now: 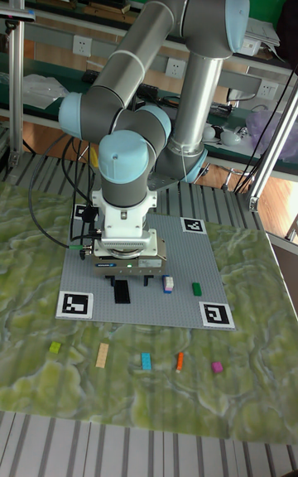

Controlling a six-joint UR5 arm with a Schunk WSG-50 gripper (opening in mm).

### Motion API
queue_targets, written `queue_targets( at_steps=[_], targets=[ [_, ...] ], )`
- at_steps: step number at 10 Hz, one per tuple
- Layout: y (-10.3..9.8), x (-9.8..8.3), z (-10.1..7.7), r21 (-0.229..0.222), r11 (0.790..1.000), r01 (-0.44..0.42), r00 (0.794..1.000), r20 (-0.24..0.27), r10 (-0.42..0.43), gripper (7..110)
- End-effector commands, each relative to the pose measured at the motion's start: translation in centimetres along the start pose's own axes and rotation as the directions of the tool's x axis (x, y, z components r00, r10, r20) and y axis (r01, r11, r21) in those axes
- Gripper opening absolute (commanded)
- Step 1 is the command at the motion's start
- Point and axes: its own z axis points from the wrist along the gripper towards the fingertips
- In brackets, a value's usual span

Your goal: Stack small Lego blocks randomly, one at a time

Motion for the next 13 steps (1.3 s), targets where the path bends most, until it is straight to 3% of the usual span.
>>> queue_targets(
  at_steps=[1, 13],
  targets=[
    [0.09, 0.01, -0.06, -0.013, 1.000, -0.005, 1.000, 0.005, 0.005, 66],
    [0.35, 0.11, 0.11, -0.022, 1.000, -0.014, 1.000, 0.004, 0.014, 66]
  ],
)
